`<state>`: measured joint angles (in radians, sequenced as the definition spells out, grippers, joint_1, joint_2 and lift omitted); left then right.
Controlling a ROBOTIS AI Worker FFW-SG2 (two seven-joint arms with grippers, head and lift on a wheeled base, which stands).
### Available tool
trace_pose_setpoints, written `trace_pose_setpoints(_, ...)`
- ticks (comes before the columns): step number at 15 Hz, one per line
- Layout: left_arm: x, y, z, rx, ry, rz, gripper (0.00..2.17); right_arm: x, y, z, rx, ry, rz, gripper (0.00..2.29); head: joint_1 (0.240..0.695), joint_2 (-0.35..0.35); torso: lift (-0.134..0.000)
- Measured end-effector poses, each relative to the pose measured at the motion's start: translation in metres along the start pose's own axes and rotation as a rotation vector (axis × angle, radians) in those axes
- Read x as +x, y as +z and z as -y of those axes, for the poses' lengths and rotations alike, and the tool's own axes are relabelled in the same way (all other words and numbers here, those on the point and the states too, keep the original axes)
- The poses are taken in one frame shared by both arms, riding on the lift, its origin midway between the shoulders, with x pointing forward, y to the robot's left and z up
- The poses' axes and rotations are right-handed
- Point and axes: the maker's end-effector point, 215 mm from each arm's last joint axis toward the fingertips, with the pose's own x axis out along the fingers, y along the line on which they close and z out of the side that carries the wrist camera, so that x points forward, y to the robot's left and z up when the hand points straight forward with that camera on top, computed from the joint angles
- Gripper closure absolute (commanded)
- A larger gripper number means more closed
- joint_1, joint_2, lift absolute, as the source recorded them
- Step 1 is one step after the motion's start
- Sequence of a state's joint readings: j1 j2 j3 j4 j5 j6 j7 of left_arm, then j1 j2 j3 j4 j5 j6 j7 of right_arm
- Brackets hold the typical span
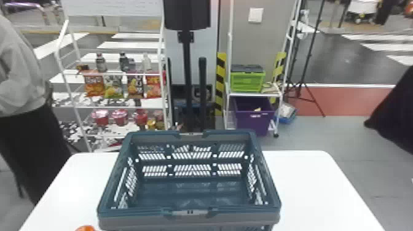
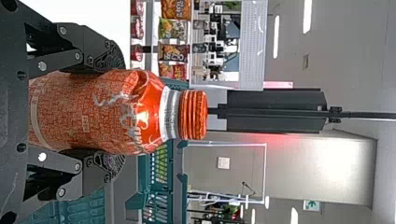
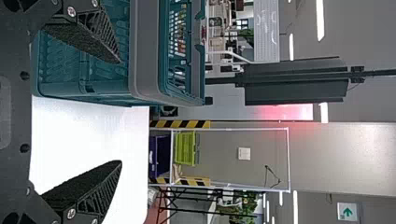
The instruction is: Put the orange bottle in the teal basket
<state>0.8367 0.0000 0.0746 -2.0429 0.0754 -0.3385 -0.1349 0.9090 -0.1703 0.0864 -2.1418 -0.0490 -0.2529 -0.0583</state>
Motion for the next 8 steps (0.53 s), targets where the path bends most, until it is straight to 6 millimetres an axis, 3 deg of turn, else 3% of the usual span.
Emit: trace_pose_setpoints(8, 0.0039, 0.0004, -0.0004, 0.000, 0.000, 0.001, 0.67, 0.0050, -0.0043, 0.0014, -0.004, -0.002, -0.010, 0.13, 0.499, 0.000, 0.000)
